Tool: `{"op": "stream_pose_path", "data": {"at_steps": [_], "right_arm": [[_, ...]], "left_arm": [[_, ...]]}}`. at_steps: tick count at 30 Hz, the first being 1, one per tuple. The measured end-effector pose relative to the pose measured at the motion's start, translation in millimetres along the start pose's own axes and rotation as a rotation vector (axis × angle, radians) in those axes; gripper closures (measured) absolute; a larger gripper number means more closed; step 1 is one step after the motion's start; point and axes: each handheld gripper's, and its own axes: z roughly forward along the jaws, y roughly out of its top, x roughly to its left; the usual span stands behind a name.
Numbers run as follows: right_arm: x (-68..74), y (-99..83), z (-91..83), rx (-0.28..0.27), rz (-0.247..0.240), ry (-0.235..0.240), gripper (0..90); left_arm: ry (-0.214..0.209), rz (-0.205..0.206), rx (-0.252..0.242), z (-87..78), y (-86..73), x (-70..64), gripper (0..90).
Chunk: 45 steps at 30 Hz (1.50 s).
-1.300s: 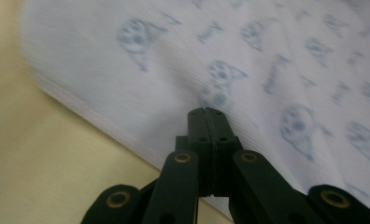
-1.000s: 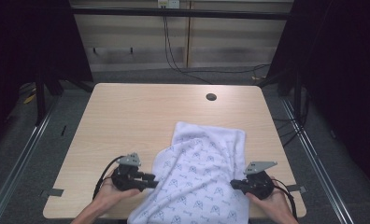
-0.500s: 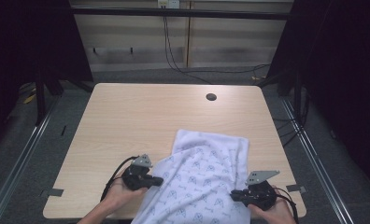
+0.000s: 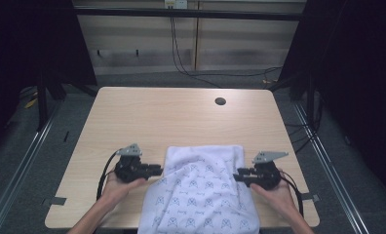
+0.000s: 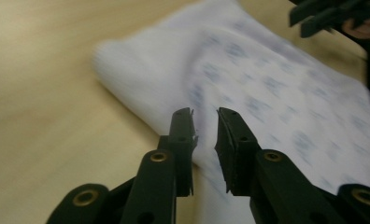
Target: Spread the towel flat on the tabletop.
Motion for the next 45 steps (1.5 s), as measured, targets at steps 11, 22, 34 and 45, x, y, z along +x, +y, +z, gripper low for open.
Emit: {"op": "stream_pose_path", "data": {"at_steps": [11, 22, 34, 45], "right_arm": [[-68.5, 15.7, 41.1, 0.004, 0.115, -0.156, 51.8], [-57.0, 26.2, 37.2, -0.105, 0.1, -0.034, 88.6], [-7.2, 28.6, -0.8, -0.161, -0.017, 0.105, 89.1], [-7.4, 20.7, -1.4, -0.154, -0.007, 0.111, 89.1]], "left_arm": [[0.093, -0.003, 0.1, 48.8, 12.5, 8.6, 67.0], [0.072, 0.012, 0.026, 31.5, 19.4, 4.2, 90.0], [0.119, -0.078, 0.058, 32.0, 4.8, 21.3, 47.0], [0.057, 0.0, 0.037, 48.7, 13.5, -3.8, 86.9]]}}
